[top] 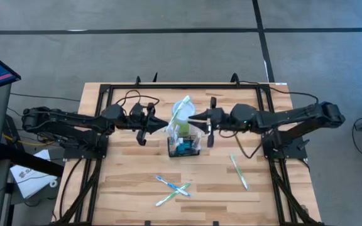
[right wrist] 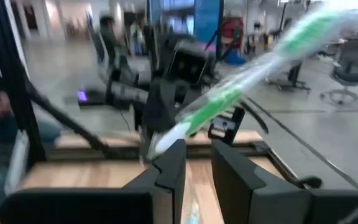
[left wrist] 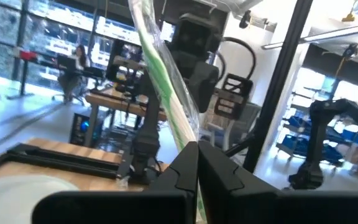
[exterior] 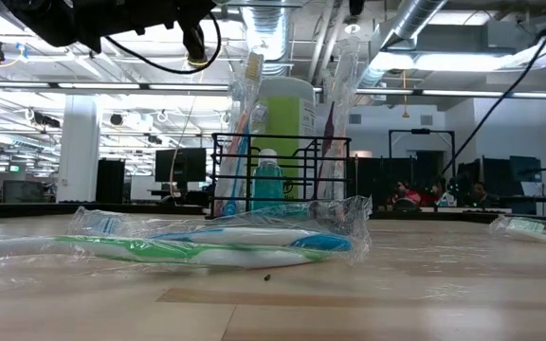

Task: Pick & Place toothbrushing station
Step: Put the top right green toothbrush into the wire organizer

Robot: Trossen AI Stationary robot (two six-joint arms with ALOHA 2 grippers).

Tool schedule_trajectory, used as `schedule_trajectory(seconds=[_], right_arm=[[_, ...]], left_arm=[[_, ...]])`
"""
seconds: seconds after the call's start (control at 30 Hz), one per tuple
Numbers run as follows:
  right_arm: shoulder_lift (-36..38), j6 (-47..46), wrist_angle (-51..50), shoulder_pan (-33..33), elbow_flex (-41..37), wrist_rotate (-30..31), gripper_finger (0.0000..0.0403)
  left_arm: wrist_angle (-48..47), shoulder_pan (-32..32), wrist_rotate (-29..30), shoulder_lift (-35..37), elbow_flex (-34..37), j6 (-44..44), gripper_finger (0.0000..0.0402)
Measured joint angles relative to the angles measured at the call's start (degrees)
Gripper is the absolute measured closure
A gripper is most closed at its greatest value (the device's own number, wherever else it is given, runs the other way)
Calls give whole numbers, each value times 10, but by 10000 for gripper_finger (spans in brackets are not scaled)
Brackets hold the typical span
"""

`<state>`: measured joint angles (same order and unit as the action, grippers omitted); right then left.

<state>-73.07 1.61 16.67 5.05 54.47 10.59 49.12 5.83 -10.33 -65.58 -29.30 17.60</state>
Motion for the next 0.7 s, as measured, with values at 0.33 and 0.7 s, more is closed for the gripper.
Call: schedule_trajectory(seconds=[0.33, 0.7], right_arm=[[-4, -75, 157, -57, -60, -114, 335], [-35, -81, 211, -67, -61, -172, 318]], left_arm=[[2, -50, 63, 0, 0, -86, 401], [-1, -63, 86, -3, 0, -113, 401]])
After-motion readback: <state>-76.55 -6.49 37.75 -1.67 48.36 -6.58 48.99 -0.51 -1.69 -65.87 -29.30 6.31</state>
